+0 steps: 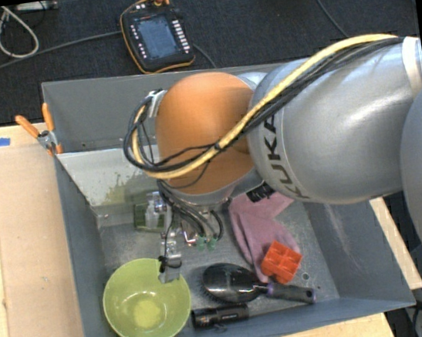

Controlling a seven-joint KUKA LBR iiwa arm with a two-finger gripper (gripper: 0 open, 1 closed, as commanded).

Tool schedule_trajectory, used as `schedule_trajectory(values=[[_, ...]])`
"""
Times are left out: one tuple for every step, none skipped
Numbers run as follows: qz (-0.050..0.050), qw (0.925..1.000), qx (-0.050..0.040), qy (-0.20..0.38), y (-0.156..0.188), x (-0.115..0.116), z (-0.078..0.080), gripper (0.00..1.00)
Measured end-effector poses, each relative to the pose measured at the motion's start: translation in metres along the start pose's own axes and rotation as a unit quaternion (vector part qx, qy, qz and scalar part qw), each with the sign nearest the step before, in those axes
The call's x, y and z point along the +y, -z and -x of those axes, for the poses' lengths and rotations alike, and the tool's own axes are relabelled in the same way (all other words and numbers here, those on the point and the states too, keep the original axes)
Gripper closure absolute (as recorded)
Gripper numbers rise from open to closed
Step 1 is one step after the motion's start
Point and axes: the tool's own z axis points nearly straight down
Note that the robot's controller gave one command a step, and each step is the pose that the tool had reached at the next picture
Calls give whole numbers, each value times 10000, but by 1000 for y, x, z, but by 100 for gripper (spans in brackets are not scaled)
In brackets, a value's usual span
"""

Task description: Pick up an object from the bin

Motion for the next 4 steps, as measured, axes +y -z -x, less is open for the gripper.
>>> schedule_trajectory(values=[[0, 10000, 0, -1, 0, 0, 0, 0], [-4, 9952, 23, 983, -44, 16, -47, 0], [-5, 9997, 12, 235, -62, -16, -52, 0], [-4, 9992, 14, 412, -63, -15, -52, 0]])
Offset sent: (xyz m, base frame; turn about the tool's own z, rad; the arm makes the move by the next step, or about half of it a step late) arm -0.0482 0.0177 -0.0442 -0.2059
